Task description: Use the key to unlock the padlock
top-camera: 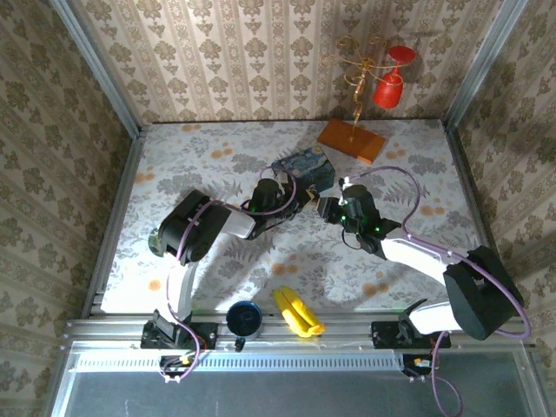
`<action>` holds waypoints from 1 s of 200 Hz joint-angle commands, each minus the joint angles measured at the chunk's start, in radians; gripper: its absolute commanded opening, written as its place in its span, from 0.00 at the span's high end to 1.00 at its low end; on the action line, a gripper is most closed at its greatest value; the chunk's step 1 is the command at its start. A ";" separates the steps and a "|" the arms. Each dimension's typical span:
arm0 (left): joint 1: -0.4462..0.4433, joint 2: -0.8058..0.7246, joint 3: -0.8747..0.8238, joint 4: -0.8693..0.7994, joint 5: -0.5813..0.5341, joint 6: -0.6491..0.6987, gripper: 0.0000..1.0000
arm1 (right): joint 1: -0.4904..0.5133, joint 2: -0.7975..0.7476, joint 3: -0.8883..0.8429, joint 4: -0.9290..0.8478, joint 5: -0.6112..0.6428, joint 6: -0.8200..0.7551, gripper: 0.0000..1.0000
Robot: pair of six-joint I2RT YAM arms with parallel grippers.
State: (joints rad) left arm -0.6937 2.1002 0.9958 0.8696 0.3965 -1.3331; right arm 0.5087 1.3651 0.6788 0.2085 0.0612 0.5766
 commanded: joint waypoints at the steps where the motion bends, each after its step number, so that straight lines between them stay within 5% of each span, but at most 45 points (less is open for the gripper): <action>1: -0.002 0.000 -0.006 0.003 0.042 -0.055 1.00 | 0.040 0.018 0.074 -0.233 0.148 -0.163 0.73; 76: 0.000 0.004 -0.005 -0.031 0.051 -0.066 1.00 | 0.074 0.202 0.275 -0.403 0.141 -0.282 0.70; 200: -0.003 0.022 0.018 -0.056 0.068 -0.084 1.00 | 0.096 0.317 0.370 -0.433 0.206 -0.380 0.67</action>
State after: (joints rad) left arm -0.6930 2.1002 1.0023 0.8631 0.4080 -1.3518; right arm 0.5941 1.6630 1.0130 -0.1936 0.2062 0.2321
